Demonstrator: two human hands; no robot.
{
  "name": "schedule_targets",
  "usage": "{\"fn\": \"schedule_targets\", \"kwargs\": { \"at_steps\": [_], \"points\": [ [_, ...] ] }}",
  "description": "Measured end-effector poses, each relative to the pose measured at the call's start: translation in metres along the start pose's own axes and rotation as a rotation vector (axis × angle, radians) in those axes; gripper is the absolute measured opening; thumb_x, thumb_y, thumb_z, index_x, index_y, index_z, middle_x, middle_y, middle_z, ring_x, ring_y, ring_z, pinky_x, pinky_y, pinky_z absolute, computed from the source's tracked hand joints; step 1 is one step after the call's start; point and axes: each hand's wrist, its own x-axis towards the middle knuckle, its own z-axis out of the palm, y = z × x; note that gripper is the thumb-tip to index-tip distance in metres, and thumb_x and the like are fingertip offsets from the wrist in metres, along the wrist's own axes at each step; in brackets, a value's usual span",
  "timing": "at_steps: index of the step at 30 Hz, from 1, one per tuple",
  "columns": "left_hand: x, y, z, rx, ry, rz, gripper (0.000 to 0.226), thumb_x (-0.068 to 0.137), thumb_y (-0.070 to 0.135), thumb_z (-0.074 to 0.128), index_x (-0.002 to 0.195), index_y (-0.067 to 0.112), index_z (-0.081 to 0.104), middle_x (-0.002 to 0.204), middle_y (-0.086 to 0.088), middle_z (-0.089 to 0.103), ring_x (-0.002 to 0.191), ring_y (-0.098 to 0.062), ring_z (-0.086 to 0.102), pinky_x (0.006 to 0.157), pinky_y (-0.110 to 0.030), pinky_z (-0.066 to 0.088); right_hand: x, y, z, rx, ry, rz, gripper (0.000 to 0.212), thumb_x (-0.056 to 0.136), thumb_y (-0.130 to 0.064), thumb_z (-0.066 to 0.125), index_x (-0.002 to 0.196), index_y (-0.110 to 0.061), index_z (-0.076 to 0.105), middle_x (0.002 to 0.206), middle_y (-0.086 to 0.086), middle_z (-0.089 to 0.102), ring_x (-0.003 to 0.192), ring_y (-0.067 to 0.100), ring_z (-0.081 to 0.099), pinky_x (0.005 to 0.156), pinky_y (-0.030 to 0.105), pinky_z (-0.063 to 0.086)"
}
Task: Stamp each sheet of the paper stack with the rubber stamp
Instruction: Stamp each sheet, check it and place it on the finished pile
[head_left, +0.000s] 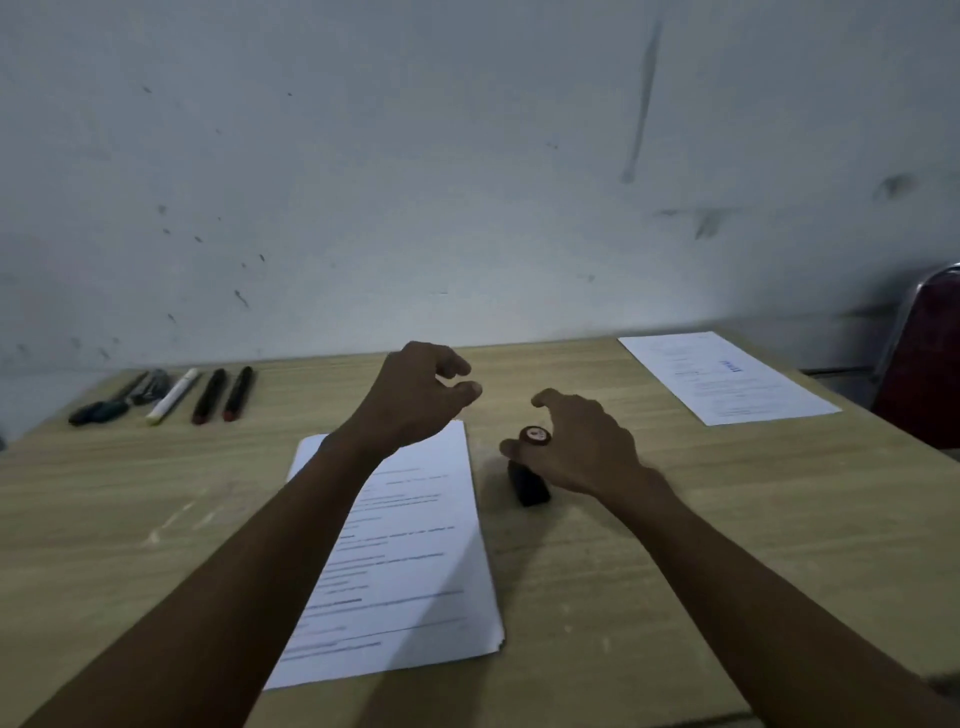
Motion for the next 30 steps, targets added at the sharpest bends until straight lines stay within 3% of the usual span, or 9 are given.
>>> {"fn": "schedule_targets", "kwargs": {
  "at_steps": [6, 10, 15, 18, 21, 26, 30],
  "points": [
    [-0.026, -0.052, -0.019, -0.001, 0.013, -0.093, 0.028, 0.083, 0.027, 0.072, 0.107, 0.013, 0.07, 0.11, -0.003, 0.066, 0.088, -0.016, 0.064, 0.074, -0.023, 0.044, 0.003, -0.004, 0.022, -0.058, 0.005, 0.052, 0.037, 0.084, -0.045, 0.067, 0.113, -0.024, 0.058, 0.121, 0.006, 0.057, 0.107, 0.029, 0.058, 0.09, 0.037, 0.048],
    [-0.04, -0.085, -0.025, 0.002, 0.009, -0.144, 0.029, 0.083, 0.027, 0.072, 0.109, 0.014, 0.069, 0.114, -0.003, 0.066, 0.09, -0.014, 0.062, 0.077, -0.023, 0.042, 0.002, -0.016, 0.03, -0.03, 0.088, -0.002, 0.027, 0.089, -0.041, 0.064, 0.109, -0.024, 0.059, 0.114, 0.005, 0.06, 0.103, 0.027, 0.059, 0.086, 0.037, 0.049],
    [-0.052, -0.122, -0.025, 0.169, -0.104, -0.105, 0.051, 0.077, 0.038, 0.076, 0.122, 0.02, 0.062, 0.131, 0.001, 0.057, 0.127, -0.018, 0.047, 0.103, -0.025, 0.033, -0.002, -0.046, 0.043, 0.221, 0.116, -0.14, 0.015, 0.082, -0.035, 0.07, 0.092, -0.025, 0.064, 0.097, -0.001, 0.067, 0.091, 0.019, 0.064, 0.079, 0.036, 0.054],
    [-0.059, -0.138, -0.025, 0.218, -0.25, -0.089, 0.081, 0.063, 0.067, 0.069, 0.133, 0.029, 0.053, 0.148, 0.004, 0.043, 0.141, -0.017, 0.03, 0.116, -0.038, 0.025, -0.005, -0.061, 0.058, 0.237, 0.08, -0.186, 0.013, 0.082, -0.031, 0.07, 0.091, -0.023, 0.064, 0.096, 0.001, 0.067, 0.088, 0.018, 0.064, 0.078, 0.036, 0.055],
    [-0.066, -0.145, -0.021, 0.328, -0.389, -0.075, 0.087, 0.066, 0.072, 0.066, 0.142, 0.036, 0.041, 0.158, 0.007, 0.024, 0.149, -0.018, 0.01, 0.12, -0.042, 0.012, -0.008, -0.068, 0.07, 0.217, 0.067, -0.191, 0.014, 0.082, -0.036, 0.068, 0.09, -0.026, 0.06, 0.095, 0.001, 0.066, 0.088, 0.019, 0.062, 0.078, 0.038, 0.054],
    [-0.078, -0.155, -0.014, 0.328, -0.378, -0.072, 0.087, 0.065, 0.079, 0.048, 0.141, 0.036, 0.043, 0.158, 0.006, 0.026, 0.147, -0.014, 0.017, 0.119, -0.046, 0.013, -0.017, -0.075, 0.077, 0.167, 0.066, -0.254, 0.014, 0.091, -0.028, 0.062, 0.095, -0.018, 0.054, 0.088, 0.0, 0.064, 0.083, 0.021, 0.061, 0.073, 0.038, 0.052],
    [-0.084, -0.163, -0.008, 0.33, -0.321, -0.047, 0.09, 0.064, 0.086, 0.039, 0.141, 0.038, 0.041, 0.158, 0.007, 0.025, 0.147, -0.015, 0.016, 0.119, -0.048, 0.011, -0.022, -0.075, 0.081, 0.091, 0.036, -0.355, 0.012, 0.096, -0.025, 0.053, 0.099, -0.016, 0.045, 0.088, 0.002, 0.058, 0.078, 0.022, 0.055, 0.064, 0.034, 0.041]
  ]
}}
